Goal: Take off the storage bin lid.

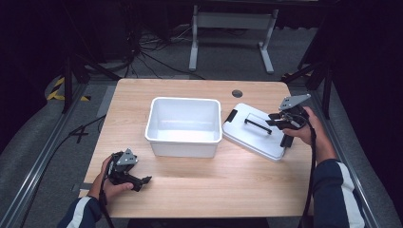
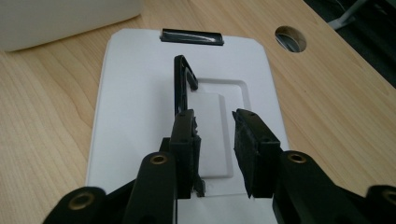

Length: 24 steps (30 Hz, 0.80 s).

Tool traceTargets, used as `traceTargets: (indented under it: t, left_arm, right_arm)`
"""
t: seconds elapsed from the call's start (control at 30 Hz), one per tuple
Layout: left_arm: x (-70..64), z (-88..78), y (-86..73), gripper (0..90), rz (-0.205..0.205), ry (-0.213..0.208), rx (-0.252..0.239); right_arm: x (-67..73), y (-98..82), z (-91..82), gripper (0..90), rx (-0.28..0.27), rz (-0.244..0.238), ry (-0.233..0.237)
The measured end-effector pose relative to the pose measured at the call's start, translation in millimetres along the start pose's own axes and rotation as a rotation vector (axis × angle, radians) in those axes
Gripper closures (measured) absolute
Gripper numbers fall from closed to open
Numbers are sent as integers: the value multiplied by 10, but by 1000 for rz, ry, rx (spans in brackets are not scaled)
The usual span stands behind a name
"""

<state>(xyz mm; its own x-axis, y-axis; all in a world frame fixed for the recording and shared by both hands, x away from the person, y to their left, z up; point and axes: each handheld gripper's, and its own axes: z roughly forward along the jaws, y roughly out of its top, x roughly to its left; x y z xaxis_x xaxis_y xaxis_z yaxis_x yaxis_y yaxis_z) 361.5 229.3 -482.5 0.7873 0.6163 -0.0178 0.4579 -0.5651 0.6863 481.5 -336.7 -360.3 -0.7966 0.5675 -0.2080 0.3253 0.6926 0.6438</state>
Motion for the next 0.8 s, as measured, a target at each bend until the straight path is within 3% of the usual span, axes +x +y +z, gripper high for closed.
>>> traceTargets:
  t: [0.37,0.5,0.73,0.8]
  left_arm:
    - [0,0,0,7,-1,0,0]
    - [0,0,0,7,0,0,0]
    - [-1,3,-1,7,0,3,-3]
    - [0,0,0,7,0,0,0]
  right_arm:
    - [138,66,-95,503,-9,10,-18]
    - [195,89,-127,436,11,26,-35]
    - [301,106,-254,381,-24,52,-48]
    - [339,106,-279,340,-9,53,-81]
